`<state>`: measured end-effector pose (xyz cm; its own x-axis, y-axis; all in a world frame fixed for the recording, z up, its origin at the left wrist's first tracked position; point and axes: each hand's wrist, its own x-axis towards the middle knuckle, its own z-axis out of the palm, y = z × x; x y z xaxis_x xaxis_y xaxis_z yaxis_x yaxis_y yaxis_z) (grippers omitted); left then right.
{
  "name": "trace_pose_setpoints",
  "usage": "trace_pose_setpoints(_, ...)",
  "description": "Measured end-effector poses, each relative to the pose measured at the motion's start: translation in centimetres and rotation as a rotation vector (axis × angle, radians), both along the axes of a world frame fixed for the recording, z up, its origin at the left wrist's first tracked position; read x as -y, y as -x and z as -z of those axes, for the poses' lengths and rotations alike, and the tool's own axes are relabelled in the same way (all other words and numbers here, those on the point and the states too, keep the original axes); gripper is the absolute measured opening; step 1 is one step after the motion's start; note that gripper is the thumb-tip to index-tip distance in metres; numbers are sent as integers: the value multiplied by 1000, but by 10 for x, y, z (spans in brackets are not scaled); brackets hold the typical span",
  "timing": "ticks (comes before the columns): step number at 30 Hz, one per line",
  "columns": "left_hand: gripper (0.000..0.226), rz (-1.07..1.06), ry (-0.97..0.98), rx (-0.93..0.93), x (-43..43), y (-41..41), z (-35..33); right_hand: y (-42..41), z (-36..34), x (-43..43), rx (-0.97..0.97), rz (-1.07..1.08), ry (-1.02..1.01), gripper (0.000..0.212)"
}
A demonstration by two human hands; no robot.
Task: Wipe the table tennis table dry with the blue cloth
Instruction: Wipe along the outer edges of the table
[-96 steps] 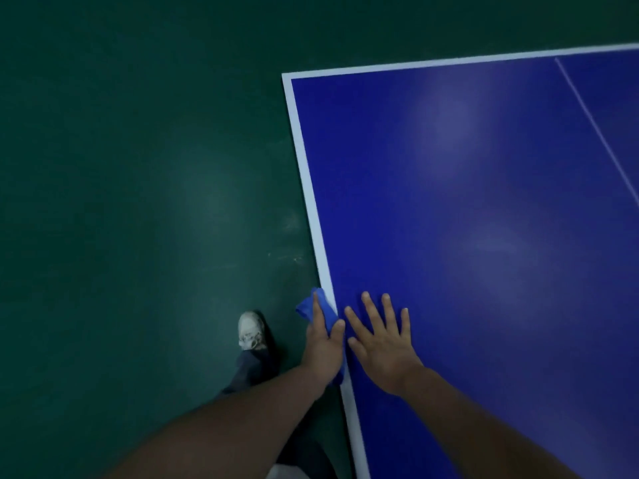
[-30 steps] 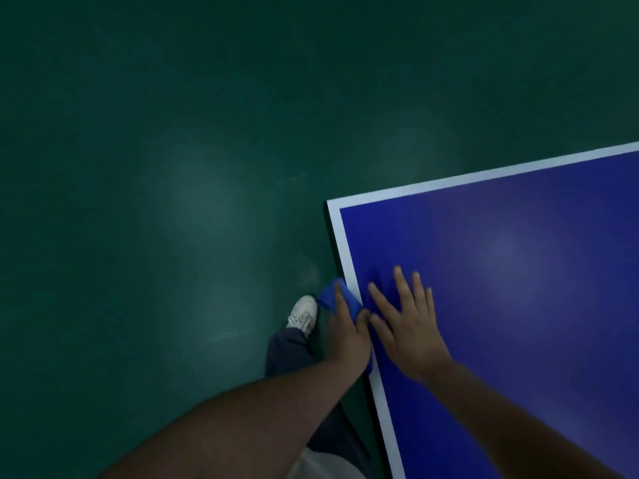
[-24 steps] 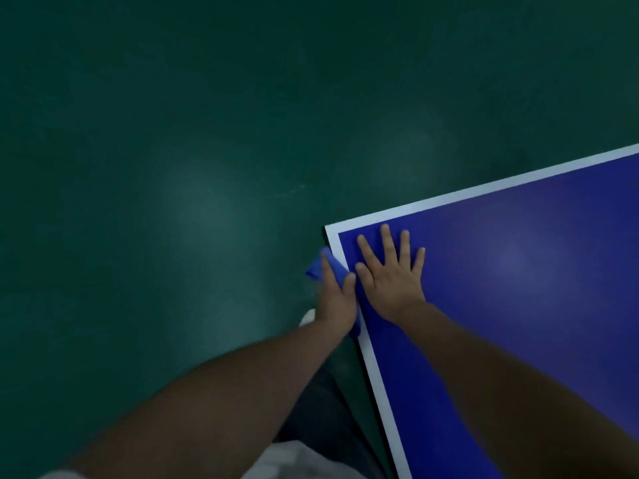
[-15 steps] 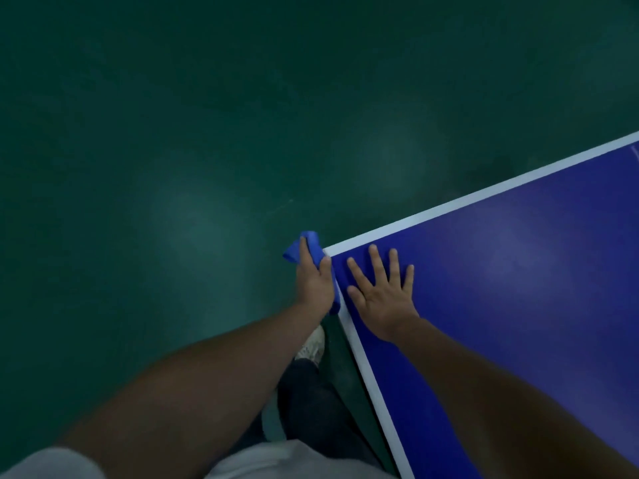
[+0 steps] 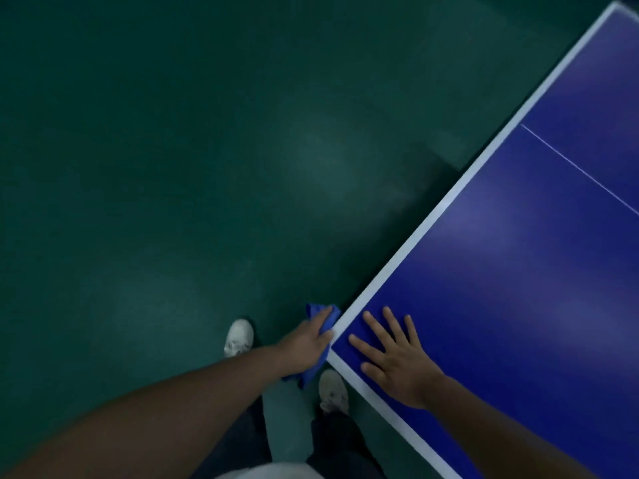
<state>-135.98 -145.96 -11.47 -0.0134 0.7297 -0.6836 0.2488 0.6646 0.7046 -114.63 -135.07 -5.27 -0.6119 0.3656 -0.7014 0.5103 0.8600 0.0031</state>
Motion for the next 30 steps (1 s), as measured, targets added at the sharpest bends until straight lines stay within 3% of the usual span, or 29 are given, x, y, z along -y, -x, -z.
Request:
trace_pose_setpoints(3, 60, 65, 36, 53, -22, 2, -8, 13, -5, 3, -49, 95, 22, 63)
trace_pose_setpoints(8, 64, 76, 22, 131, -78, 4, -14, 35, 0, -26, -113, 689, -148, 71)
trace_pose_setpoints(12, 75, -28, 42, 188, -120, -4, -25, 43, 6, -52, -63, 954, -78, 71)
trace_pose_setpoints(16, 63, 63, -15, 191, -67, 5, -29, 48, 11, -47, -102, 1015, -25, 71)
trace_pose_setpoints(20, 61, 182, 75, 167, -16, 25, -26, 49, 7, -49, -95, 1036, -24, 71)
trace_pose_setpoints(30, 68, 172, -32, 81, -200, -7, -27, 50, 7, -52, -89, 1041, -2, 66)
